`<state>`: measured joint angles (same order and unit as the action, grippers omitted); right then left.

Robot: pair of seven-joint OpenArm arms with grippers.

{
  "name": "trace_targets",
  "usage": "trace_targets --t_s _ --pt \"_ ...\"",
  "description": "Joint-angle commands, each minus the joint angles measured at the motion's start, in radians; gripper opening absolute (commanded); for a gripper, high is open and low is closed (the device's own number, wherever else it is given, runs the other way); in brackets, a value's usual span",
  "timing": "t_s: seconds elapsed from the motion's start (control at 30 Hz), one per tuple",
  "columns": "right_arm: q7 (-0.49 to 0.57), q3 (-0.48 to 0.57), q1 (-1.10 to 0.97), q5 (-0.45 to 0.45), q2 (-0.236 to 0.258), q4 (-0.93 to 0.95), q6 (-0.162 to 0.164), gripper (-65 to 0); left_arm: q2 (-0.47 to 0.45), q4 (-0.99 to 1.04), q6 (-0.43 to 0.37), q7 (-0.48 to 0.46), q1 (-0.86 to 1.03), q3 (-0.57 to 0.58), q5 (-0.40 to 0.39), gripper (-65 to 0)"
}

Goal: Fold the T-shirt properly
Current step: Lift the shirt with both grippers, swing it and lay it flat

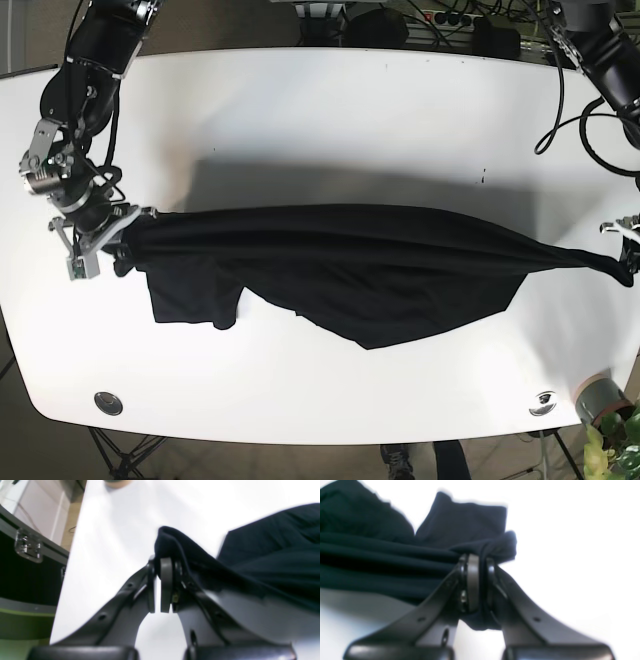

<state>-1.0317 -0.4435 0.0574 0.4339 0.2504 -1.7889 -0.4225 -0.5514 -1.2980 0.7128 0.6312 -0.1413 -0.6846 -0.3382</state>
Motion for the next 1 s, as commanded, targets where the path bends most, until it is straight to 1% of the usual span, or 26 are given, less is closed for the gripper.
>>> trace_targets --t_s 0.0,0.07,0.17,0.27,0.37,0.5,0.67,0.77,0.97 --pt "0.026 -0.053 -0.046 -0.01 -0.006 -0.03 0.006 -63.1 -0.006 -0.041 -0.015 -0.03 0.027 -0.051 -0.006 -65.0" --pt "0.026 -0.062 -0.067 -0.01 -0.016 -0.03 0.003 -63.1 -0.002 -0.041 -0.015 -0.03 0.039 -0.056 -0.006 -65.0" --pt "0.026 -0.074 -0.12 -0.01 -0.036 -0.035 -0.019 -63.1 0.0 -0.039 -0.015 -0.03 0.081 -0.068 -0.006 -65.0" --pt "0.026 -0.105 -0.156 -0.01 -0.047 -0.035 -0.028 -63.1 0.003 -0.039 -0.015 -0.03 0.134 -0.114 -0.006 -65.0" --pt "0.026 -0.116 -0.179 -0.01 -0.047 -0.032 -0.028 -63.1 0.006 -0.035 -0.015 -0.03 0.162 -0.14 -0.006 -65.0" --pt "0.026 -0.119 -0.212 -0.01 -0.047 -0.033 -0.028 -63.1 0.034 -0.039 -0.015 -0.03 0.199 -0.156 -0.006 -65.0" --pt "0.026 -0.119 -0.25 -0.01 -0.047 -0.033 -0.028 -63.1 0.046 -0.039 -0.015 -0.03 0.268 -0.229 -0.006 -65.0" --pt "0.026 -0.119 -0.267 -0.01 -0.047 -0.033 -0.028 -63.1 0.075 -0.039 -0.015 -0.03 0.286 -0.26 -0.006 -65.0" --pt "0.027 -0.117 -0.302 -0.01 -0.072 -0.033 -0.029 -63.1 0.089 -0.039 -0.015 -0.029 0.343 -0.304 -0.006 -65.0"
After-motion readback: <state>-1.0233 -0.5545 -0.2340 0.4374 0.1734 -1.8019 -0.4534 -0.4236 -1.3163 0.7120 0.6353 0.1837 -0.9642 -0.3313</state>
